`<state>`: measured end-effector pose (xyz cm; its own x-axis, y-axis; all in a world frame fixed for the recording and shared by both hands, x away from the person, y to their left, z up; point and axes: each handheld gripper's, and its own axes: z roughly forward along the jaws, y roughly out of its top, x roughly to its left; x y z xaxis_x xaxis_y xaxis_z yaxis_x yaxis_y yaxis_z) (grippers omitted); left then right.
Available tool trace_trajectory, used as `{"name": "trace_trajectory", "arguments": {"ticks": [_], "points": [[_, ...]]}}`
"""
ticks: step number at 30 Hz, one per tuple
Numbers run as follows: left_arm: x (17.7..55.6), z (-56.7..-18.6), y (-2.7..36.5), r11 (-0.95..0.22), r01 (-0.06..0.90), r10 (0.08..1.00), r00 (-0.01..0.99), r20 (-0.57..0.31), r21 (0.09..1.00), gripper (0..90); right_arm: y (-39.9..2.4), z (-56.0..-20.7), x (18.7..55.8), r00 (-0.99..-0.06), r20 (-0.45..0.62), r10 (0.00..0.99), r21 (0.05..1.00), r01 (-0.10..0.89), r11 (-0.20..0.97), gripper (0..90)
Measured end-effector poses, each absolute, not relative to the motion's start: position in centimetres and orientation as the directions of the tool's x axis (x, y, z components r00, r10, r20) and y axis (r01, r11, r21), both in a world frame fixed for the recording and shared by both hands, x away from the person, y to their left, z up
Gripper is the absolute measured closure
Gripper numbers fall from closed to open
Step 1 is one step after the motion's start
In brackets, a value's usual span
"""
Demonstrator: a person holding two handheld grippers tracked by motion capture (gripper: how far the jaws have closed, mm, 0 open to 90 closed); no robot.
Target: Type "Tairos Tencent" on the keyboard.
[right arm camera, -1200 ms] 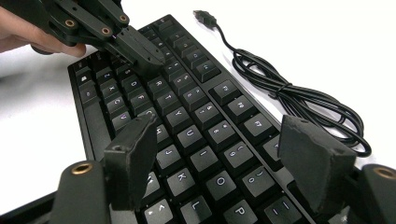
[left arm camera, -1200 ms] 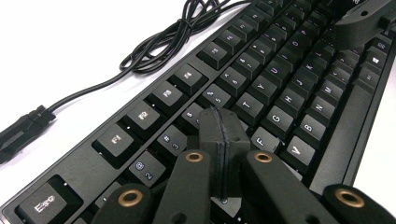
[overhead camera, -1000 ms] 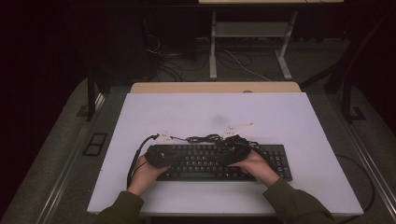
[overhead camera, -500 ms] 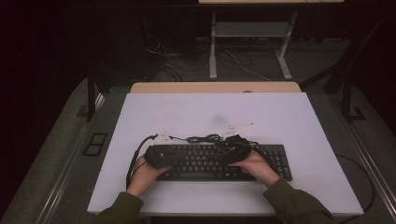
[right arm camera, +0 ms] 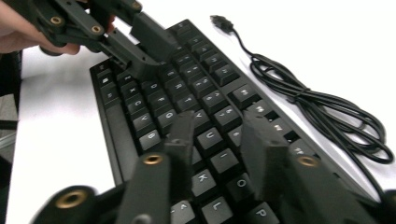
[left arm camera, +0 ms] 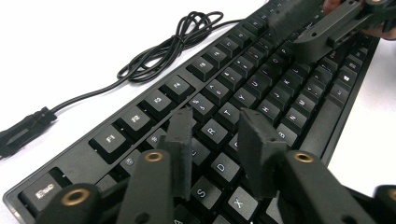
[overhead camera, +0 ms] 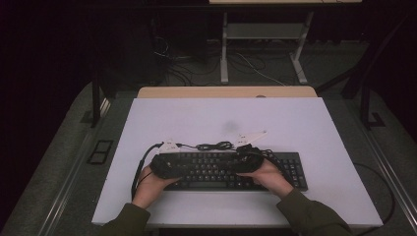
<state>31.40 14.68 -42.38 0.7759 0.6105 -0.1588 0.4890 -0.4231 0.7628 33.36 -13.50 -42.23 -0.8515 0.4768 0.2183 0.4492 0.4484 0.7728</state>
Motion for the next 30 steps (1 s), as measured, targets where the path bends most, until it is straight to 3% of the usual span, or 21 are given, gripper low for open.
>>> {"name": "trace_trajectory", "arguments": {"ticks": [11,18,30], "points": [[31.2,-42.5,15.0,-0.412,0.498,0.625,0.764,-0.16,0.763,43.4,-12.6,-42.6,32.7,-0.881,0.221,0.418,0.759,0.425,0.493,89.0],[31.1,-42.6,14.9,-0.4,0.489,0.629,0.761,-0.156,0.775,36.3,-11.7,-43.0,32.2,-0.896,0.224,0.384,0.743,0.412,0.527,89.2],[31.1,-42.7,14.9,-0.4,0.484,0.626,0.764,-0.154,0.778,34.0,-10.9,-43.6,31.7,-0.906,0.209,0.369,0.726,0.396,0.562,89.2]]}}
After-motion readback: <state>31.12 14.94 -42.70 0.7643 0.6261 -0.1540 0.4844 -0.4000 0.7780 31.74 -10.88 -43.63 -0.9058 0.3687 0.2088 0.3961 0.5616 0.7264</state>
